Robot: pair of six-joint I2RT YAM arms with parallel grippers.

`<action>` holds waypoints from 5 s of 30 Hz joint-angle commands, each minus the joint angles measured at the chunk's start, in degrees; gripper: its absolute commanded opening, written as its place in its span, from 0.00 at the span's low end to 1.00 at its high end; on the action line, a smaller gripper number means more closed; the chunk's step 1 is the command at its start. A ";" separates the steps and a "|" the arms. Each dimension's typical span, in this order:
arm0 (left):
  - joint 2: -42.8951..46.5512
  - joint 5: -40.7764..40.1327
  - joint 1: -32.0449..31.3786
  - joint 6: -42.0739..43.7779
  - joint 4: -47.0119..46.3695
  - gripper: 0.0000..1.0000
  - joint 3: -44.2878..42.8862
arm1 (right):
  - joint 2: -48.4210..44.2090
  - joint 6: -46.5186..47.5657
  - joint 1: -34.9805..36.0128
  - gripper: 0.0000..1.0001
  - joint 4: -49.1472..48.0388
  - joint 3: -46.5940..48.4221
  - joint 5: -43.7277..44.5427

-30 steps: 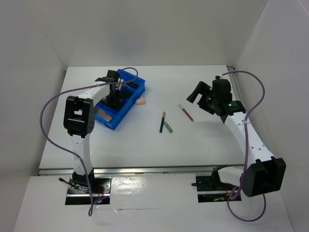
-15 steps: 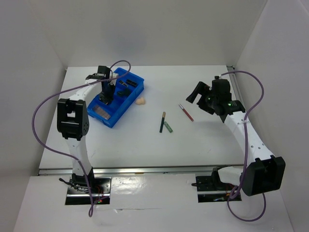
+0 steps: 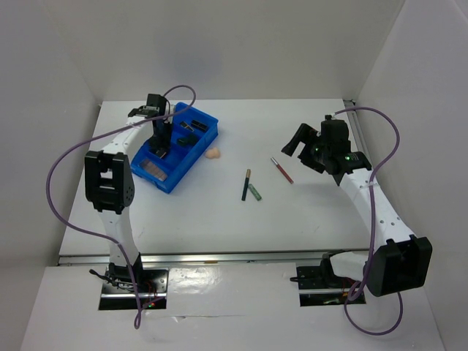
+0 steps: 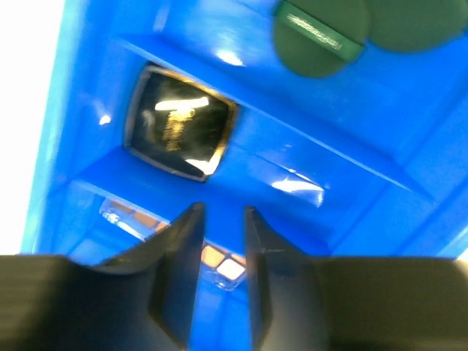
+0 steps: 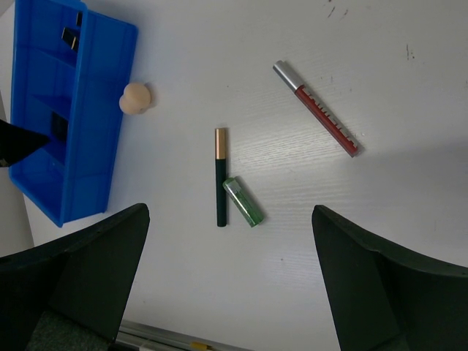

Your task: Organize the makeup

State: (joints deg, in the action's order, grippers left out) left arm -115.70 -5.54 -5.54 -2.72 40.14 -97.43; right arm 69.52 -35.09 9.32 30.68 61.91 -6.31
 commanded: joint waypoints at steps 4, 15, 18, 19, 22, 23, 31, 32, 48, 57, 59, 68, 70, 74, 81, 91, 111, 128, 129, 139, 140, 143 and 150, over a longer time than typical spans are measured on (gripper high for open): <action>-1.02 -8.70 -0.26 -5.36 -0.39 0.67 -3.47 | -0.52 -0.24 -0.36 1.00 -2.29 0.40 -0.72; -8.40 -6.59 -0.26 -8.43 -2.88 0.68 -4.44 | -0.52 -0.24 -0.36 1.00 -1.76 0.93 0.59; -9.10 -3.52 -0.26 -7.92 -2.87 0.68 -3.92 | -0.52 -0.24 -0.36 1.00 -1.76 0.41 0.59; -9.10 -2.03 -0.26 -7.91 -2.87 0.66 -3.91 | -0.52 -0.24 -0.36 1.00 -1.76 0.40 -0.02; -9.10 2.00 -0.26 -6.26 -1.47 0.58 -3.38 | -0.52 -0.24 -0.36 1.00 -2.29 0.40 -0.02; -8.58 3.68 -0.26 -5.55 -0.42 0.58 -2.86 | 0.00 -0.24 -0.36 1.00 -2.29 0.40 -0.02; -4.10 11.34 -0.26 -3.96 1.60 0.52 -0.04 | 0.53 -0.77 -0.36 1.00 -3.34 -0.12 -1.08; -4.10 11.34 -0.26 -3.96 1.61 0.52 -0.04 | 0.53 -0.77 -0.36 1.00 -3.34 -0.12 -1.08; -7.42 -15.10 -0.26 -11.87 -1.12 0.72 -9.00 | 0.53 -0.77 -0.36 1.00 -3.34 -0.12 -1.08; -9.90 -13.27 -0.26 -11.34 -2.96 0.74 -7.35 | 0.01 -0.24 -0.88 1.00 -2.81 -0.12 -0.02; -9.90 -12.22 -0.26 -11.87 -3.83 0.74 -5.60 | 0.01 -0.24 -0.88 1.00 -2.81 -0.12 -0.02; -14.47 -4.32 0.27 -9.85 -2.26 0.74 -6.64 | 0.53 -0.24 -0.88 1.00 -3.86 -0.64 -1.08; -14.47 -1.94 0.27 -9.23 -2.26 0.74 -6.11 | 0.53 -0.24 -0.88 1.00 -3.87 -0.65 -1.08; -14.47 4.73 0.27 -7.83 -2.26 0.71 -4.01 | 0.53 -0.24 -0.88 1.00 -3.87 -0.65 -1.08; -11.83 10.11 0.27 -5.45 -0.16 0.67 -1.80 | 0.53 -0.77 -0.88 1.00 -4.40 -1.18 -1.60; -4.89 -5.22 -0.26 -10.28 -1.12 0.70 -1.80 | 0.53 -0.77 -0.88 1.00 -4.40 -1.18 -1.60; 1.74 -12.38 -0.26 -16.62 -1.13 0.67 -5.30 | 0.53 -0.77 -0.88 1.00 -5.45 -2.23 -2.13; -10.33 -15.11 1.40 -6.95 0.90 0.70 -10.59 | 0.53 -0.24 -1.94 1.00 -5.45 -2.76 -2.13; -10.34 -15.11 1.41 -6.95 0.90 0.70 -10.59 | 1.05 -0.24 -1.94 1.00 -5.45 -2.76 -2.13; -13.68 -15.99 1.41 -1.77 -2.87 0.77 -11.12 | 2.11 0.29 -1.94 1.00 -5.45 -2.23 -2.66; -14.28 -15.99 1.41 -1.15 -3.74 0.77 -11.12 | 2.11 0.29 -2.46 1.00 -5.45 -2.23 -2.66; -16.04 -12.67 1.41 0.08 -3.14 0.78 -11.12 | 2.64 0.29 -2.47 1.00 -5.98 -2.23 -3.19; -19.12 -7.91 1.41 0.70 -2.08 0.77 -11.12 | 3.17 0.29 -2.47 1.00 -6.51 -2.75 -3.19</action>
State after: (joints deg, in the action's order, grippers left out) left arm -131.17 -17.43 -4.40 -2.28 37.10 -108.88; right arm 72.60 -35.46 7.22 26.81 59.29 -8.93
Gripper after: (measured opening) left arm 0.770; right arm 0.999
